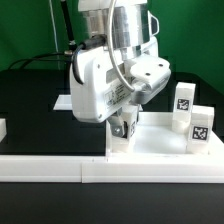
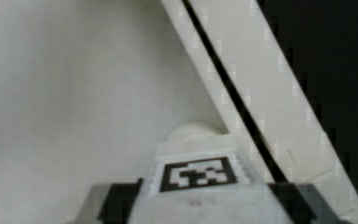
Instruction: Assemble square table
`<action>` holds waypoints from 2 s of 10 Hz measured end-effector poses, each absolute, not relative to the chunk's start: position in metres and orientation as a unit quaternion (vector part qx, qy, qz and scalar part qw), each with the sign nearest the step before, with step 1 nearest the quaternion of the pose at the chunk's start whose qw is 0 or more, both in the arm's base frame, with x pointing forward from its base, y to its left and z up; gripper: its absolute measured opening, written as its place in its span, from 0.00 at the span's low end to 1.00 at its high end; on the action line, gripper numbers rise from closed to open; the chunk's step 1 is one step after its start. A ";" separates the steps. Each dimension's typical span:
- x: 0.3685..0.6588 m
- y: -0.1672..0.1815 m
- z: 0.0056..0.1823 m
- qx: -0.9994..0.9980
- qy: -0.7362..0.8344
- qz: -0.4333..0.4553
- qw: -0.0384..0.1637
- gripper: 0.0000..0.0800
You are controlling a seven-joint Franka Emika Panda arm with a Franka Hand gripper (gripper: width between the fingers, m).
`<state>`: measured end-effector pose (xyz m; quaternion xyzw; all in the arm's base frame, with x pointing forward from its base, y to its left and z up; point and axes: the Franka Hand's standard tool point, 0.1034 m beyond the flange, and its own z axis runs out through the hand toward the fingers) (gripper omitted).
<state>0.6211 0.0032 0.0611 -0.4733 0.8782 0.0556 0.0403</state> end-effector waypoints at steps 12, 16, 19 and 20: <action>0.607 0.032 0.136 -0.491 0.864 0.074 0.078 0.81; 0.607 0.032 0.135 -0.492 0.864 0.075 0.078 0.81; 0.606 0.032 0.134 -0.492 0.864 0.075 0.077 0.81; 0.606 0.032 0.134 -0.492 0.864 0.075 0.077 0.81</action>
Offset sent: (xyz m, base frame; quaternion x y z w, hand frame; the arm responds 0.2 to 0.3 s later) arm 0.0000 0.0000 0.0000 0.0000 0.0000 0.0000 1.0000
